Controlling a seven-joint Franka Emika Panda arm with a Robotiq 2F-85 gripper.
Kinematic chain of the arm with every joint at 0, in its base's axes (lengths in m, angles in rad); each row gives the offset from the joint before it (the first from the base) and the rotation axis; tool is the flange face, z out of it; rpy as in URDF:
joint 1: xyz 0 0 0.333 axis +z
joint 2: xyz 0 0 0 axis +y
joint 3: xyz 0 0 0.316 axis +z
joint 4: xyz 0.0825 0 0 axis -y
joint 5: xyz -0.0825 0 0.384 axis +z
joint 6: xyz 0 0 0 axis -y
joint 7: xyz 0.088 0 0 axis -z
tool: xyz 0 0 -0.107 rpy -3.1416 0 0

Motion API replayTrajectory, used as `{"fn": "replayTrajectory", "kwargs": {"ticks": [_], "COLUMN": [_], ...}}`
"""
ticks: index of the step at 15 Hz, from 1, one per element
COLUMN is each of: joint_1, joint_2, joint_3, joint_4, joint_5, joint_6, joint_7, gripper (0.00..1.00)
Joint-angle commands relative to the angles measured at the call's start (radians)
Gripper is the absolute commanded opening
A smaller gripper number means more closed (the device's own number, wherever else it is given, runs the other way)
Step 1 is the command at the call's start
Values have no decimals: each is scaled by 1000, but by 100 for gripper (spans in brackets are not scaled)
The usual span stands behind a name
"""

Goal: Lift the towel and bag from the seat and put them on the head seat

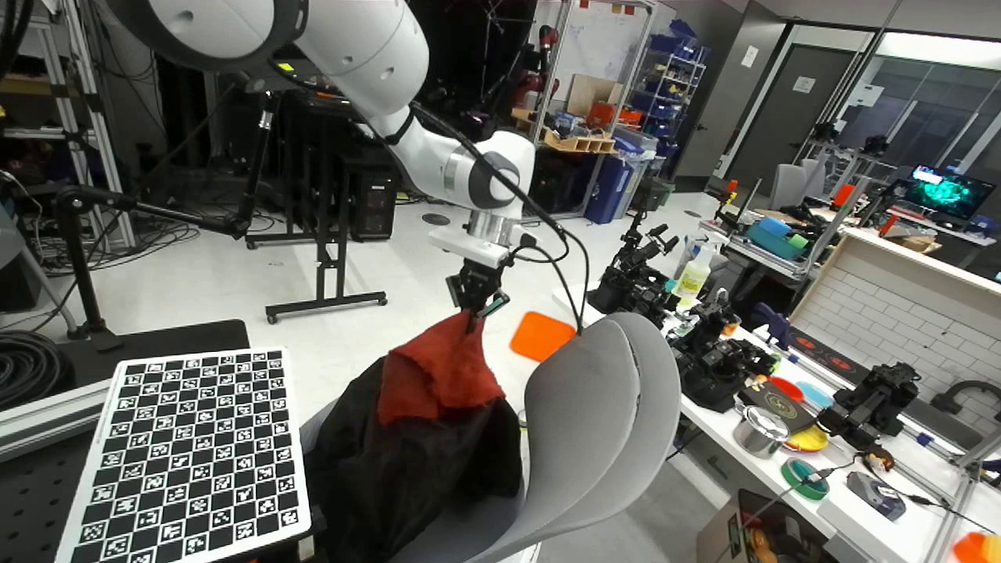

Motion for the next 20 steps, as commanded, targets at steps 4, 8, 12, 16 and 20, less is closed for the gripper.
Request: {"fn": "replayTrajectory", "kwargs": {"ticks": [4, 8, 12, 16, 20], "joint_1": [-114, -201, -283, -340, -379], "joint_2": [-219, -295, -324, -288, -219], "joint_3": [-49, -79, -98, -112, -118], "joint_4": [-40, 6, 104, 185, 217], "joint_5": [13, 28, 69, 113, 139], "joint_6": [-13, -24, -58, -106, -135], "joint_7": [-53, -92, -123, -135, -128], "gripper": [1, 1, 1, 1, 1]}}
